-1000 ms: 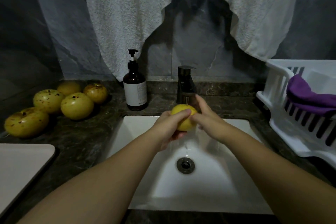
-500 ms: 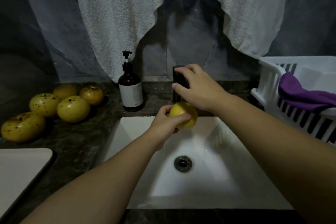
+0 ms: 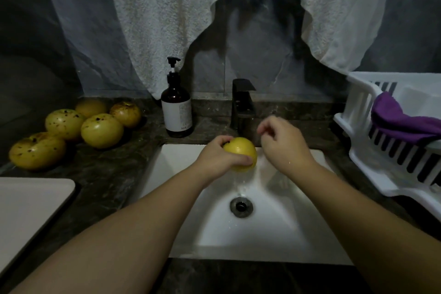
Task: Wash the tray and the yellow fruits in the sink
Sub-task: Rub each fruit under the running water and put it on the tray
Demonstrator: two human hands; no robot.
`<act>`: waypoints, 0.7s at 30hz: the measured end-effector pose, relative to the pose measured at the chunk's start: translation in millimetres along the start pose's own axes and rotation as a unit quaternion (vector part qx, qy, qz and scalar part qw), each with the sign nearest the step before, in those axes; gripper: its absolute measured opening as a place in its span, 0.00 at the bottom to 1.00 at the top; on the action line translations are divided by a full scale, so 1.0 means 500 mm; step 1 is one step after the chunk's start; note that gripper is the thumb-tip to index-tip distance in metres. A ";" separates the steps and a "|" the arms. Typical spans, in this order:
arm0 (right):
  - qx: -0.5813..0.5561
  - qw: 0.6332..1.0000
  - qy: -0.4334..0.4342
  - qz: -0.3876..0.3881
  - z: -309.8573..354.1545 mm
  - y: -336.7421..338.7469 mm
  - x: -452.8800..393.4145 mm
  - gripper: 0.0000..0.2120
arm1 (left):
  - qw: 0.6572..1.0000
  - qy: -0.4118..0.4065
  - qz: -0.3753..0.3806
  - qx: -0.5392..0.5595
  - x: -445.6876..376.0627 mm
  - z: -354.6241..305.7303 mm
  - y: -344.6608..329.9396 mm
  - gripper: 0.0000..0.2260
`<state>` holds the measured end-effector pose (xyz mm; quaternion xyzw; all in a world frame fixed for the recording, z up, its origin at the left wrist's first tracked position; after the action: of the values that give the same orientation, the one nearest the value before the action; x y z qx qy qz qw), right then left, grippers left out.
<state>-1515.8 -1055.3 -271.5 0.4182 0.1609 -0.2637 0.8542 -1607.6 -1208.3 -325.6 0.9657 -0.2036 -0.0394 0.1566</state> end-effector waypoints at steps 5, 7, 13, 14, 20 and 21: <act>-0.204 0.922 -0.241 0.225 -0.044 -0.053 0.034 0.25 | 0.990 -0.043 0.028 -0.130 0.005 0.000 -0.001 0.48; -0.246 0.894 -0.277 0.252 -0.048 -0.059 0.041 0.28 | 0.981 -0.072 0.042 -0.175 0.013 -0.005 -0.008 0.51; -0.279 0.878 -0.318 0.222 -0.067 -0.096 0.052 0.27 | 0.979 -0.110 0.071 -0.159 0.019 -0.006 -0.025 0.55; -0.278 0.883 -0.313 0.213 -0.067 -0.094 0.051 0.28 | 0.980 -0.108 0.093 -0.140 0.020 -0.003 -0.022 0.55; -0.157 0.960 -0.224 0.059 -0.077 -0.052 0.028 0.41 | 0.990 -0.002 0.091 0.106 0.025 -0.004 0.004 0.30; -0.152 0.965 -0.209 0.044 -0.078 -0.048 0.027 0.43 | 0.990 0.011 0.065 0.123 0.022 -0.003 0.010 0.25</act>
<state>-1521.2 -1040.9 -316.6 0.2261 -0.0018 -0.2801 0.9330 -1599.0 -1216.6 -322.7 0.9626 -0.2677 0.0070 0.0415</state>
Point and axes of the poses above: each hand's wrist, its own x-axis away from the middle knuckle, its own y-axis out of the back of the hand, z = x × y, the point moved 2 cm from there along -x, towards the middle knuckle, and after that the axes turned 2 degrees about -z, right-handed, at the moved point
